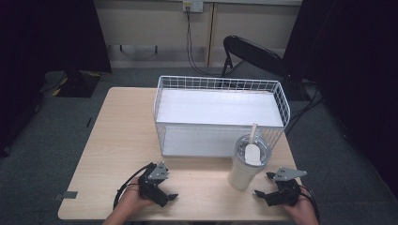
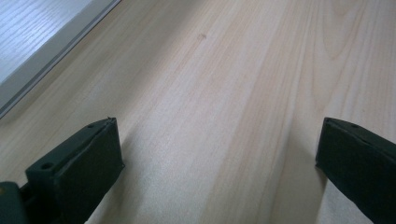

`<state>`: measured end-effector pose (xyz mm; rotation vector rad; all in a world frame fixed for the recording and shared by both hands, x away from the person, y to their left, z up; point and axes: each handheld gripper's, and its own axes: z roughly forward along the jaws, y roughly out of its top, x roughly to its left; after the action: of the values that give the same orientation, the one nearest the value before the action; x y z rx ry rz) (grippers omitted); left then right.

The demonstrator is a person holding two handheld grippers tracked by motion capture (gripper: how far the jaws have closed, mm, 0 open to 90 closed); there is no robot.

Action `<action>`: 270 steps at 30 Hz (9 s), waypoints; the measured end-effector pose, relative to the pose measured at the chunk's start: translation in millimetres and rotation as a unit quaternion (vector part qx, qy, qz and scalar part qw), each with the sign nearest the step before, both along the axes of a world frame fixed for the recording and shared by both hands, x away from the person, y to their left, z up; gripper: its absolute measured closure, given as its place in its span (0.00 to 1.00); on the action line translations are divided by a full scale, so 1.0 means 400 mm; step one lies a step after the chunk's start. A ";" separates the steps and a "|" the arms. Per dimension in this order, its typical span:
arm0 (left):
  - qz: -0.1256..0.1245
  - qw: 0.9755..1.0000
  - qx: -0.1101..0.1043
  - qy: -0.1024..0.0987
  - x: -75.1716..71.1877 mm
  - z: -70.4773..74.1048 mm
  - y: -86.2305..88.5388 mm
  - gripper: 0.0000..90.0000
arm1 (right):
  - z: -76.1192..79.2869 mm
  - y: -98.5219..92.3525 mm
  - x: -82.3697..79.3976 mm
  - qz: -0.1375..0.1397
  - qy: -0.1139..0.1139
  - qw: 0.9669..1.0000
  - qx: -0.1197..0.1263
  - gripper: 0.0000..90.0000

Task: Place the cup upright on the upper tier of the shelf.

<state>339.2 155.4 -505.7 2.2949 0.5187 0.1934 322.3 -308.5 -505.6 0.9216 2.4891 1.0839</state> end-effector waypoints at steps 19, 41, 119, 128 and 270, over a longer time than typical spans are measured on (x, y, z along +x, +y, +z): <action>0.000 1.000 0.000 0.000 0.000 0.000 0.000 0.00 | 0.043 0.027 -0.011 0.035 0.000 0.999 0.035 0.16; -0.001 1.000 0.003 -0.001 0.002 0.001 0.000 0.00 | 0.115 0.039 -0.009 0.036 -0.022 0.994 0.105 0.14; 0.001 1.000 -0.001 0.000 0.003 0.000 -0.002 0.00 | 0.112 0.123 0.054 0.070 -0.095 0.977 0.175 0.10; 0.001 1.000 0.000 0.000 0.004 0.000 -0.002 0.00 | 0.113 0.125 0.040 0.061 -0.112 0.978 0.166 0.11; 0.000 1.000 0.000 -0.001 0.005 0.000 -0.001 0.00 | 0.667 0.198 0.222 0.084 -0.107 0.972 0.194 0.12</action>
<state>341.0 154.9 -505.5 2.2951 0.5169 0.1950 411.2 -229.3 -238.9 0.6492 2.2503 1.6722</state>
